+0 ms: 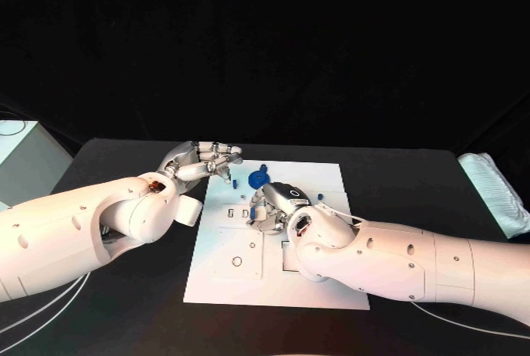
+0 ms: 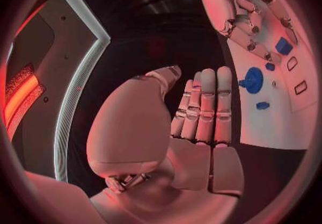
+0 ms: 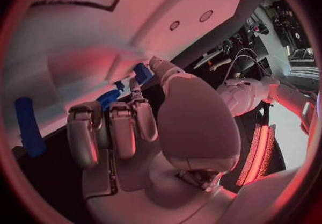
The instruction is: Assemble the parts on the task board
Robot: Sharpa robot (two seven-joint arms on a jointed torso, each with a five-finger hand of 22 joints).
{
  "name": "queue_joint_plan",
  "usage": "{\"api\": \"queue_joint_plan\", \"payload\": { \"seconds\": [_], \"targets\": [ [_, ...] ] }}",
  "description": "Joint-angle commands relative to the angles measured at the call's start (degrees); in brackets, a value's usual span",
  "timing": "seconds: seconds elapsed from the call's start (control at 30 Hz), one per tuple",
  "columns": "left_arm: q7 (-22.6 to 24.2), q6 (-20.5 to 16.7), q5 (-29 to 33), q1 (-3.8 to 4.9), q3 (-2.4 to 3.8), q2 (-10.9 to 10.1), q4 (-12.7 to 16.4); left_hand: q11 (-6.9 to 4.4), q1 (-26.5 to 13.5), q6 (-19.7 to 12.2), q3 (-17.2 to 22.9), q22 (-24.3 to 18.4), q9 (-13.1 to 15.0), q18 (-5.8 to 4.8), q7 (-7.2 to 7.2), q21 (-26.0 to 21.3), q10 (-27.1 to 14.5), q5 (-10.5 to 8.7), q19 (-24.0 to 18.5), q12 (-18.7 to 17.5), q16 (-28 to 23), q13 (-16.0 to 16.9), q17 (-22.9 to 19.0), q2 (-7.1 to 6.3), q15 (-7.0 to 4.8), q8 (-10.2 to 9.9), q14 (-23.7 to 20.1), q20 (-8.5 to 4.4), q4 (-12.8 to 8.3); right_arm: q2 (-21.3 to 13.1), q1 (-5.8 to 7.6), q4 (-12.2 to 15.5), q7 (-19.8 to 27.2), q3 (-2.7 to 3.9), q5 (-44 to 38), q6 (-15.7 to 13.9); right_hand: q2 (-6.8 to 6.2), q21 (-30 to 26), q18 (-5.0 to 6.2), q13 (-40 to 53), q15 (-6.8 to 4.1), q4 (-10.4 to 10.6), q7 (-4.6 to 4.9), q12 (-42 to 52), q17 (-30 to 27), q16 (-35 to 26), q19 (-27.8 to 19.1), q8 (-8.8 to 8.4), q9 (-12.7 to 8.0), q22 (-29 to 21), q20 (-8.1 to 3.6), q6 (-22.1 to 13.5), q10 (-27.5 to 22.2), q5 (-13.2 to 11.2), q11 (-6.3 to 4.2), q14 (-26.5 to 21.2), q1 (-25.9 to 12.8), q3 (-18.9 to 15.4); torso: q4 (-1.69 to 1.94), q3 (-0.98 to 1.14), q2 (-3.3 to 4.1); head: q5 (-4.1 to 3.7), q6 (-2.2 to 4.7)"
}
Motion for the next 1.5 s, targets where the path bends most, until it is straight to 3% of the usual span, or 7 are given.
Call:
{"api": "queue_joint_plan", "payload": {
  "seconds": [0.03,0.5,0.53,0.57,0.67,0.8,1.5],
  "targets": [
    [0.1,1.0,-0.3,0.05,0.03,0.0,0.1,0.14,-0.6,-0.5,-0.1,0.1,0.1,0.84,-0.05,0.4,-0.4,-0.23,-0.4,0.3,0.3,0.1,-0.1,0.14,-0.04,0.0,0.2,0.07,0.1,-0.1,-0.04,0.5,1.6,-0.01,-0.5,-0.9,0.64,0.1,-0.40,7.3,0.44,0.8,0.03,-0.3,15.1,0.4,6.0,-0.22,-0.2,15.1,0.36,-0.5,-0.7,0.3,0.08,6.1,0.1,-2.5,0.06,-0.03,0.01,-0.02,-0.03],
    [-6.4,1.5,-6.1,0.07,0.04,0.0,-1.5,-1.43,-2.7,1.3,-2.6,0.5,1.3,0.91,-1.30,1.7,3.1,-0.35,0.5,7.1,4.8,4.0,1.7,0.32,-1.20,2.2,3.3,-0.72,0.8,-6.3,1.43,7.2,8.5,0.33,3.2,-6.0,2.38,0.1,-0.40,7.3,0.58,4.5,0.16,-0.1,15.1,0.4,6.0,0.07,-1.0,15.1,0.47,-0.9,-0.6,0.4,0.22,6.1,4.1,-9.2,-0.41,0.21,-0.37,0.45,0.34],
    [-7.4,1.7,-6.9,0.07,0.04,0.0,-1.6,-1.79,-3.3,1.9,-3.3,1.8,1.7,0.68,-1.65,2.7,3.7,-0.31,1.7,8.9,7.7,5.2,5.5,0.37,-1.48,2.9,5.8,-0.88,1.1,-6.9,1.72,7.7,9.7,0.36,4.2,-6.0,2.44,0.1,-0.40,7.2,0.58,4.5,0.19,-0.1,15.1,0.4,6.0,0.06,-1.0,15.1,0.48,-1.0,-0.6,0.4,0.24,6.1,4.4,-9.3,-0.45,0.23,-0.41,0.48,0.33],
    [-9.0,2.3,-8.5,0.08,0.05,0.0,-1.9,-2.59,-5.1,3.2,-4.9,4.8,2.7,0.15,-2.36,5.0,4.5,-0.28,4.3,13.4,13.8,8.3,13.5,0.61,-2.09,4.9,11.0,-1.44,2.4,-7.9,2.24,8.4,11.6,0.41,6.2,-6.0,2.63,0.1,-0.40,7.1,0.61,4.9,0.21,-0.2,15.1,0.4,6.0,0.08,-1.1,15.1,0.46,-1.1,-0.7,-5.5,0.28,6.1,5.1,-10.1,-0.53,0.29,-0.51,0.61,0.34],
    [-14.5,4.7,-13.7,0.26,0.06,0.0,-2.6,-3.36,-9.1,2.0,-8.0,8.2,6.8,-0.57,-3.22,8.0,-1.8,0.10,7.0,29.1,20.9,20.2,23.1,2.39,-3.04,10.7,15.6,-2.45,4.3,-10.9,3.75,10.5,16.6,0.50,12.4,-5.1,3.28,0.1,-0.40,7.0,0.62,4.8,0.19,-0.2,15.1,0.4,6.0,0.40,-1.1,15.1,0.51,-0.8,-0.8,-5.1,0.27,6.1,6.7,-10.1,-0.81,0.44,-0.83,0.88,0.15],
    [-22.6,9.7,-21.8,1.46,0.07,0.6,-3.9,-4.16,-13.6,1.5,-10.2,11.3,10.9,-1.04,-4.11,10.3,-4.1,0.21,9.6,37.0,24.0,25.6,28.1,3.62,-3.72,15.6,18.8,-2.95,4.4,-15.4,5.49,13.7,21.7,0.58,21.0,-3.5,3.50,0.0,-0.36,6.7,0.55,4.7,0.06,-0.6,14.9,0.3,6.0,1.09,-0.9,15.0,0.48,-0.3,-1.3,-4.2,0.17,6.0,7.7,-10.1,-0.95,0.63,-1.22,1.36,-0.08],
    [-44.2,28.1,-49.6,5.55,-1.10,10.8,-11.6,-5.19,-18.8,-0.6,-13.4,15.3,20.2,-1.89,-5.60,13.1,-4.9,0.19,12.7,41.2,25.9,27.5,32.2,5.33,-4.55,23.0,21.4,-3.87,4.6,-26.7,9.53,15.6,24.3,0.70,36.7,-3.3,3.60,-0.9,-0.10,5.9,0.36,5.3,0.01,-1.4,14.3,0.0,5.5,2.49,-0.8,14.3,0.24,-1.2,-2.1,0.1,0.05,5.9,7.8,-10.2,-1.11,1.86,-2.36,2.41,-1.59]
  ]
}}
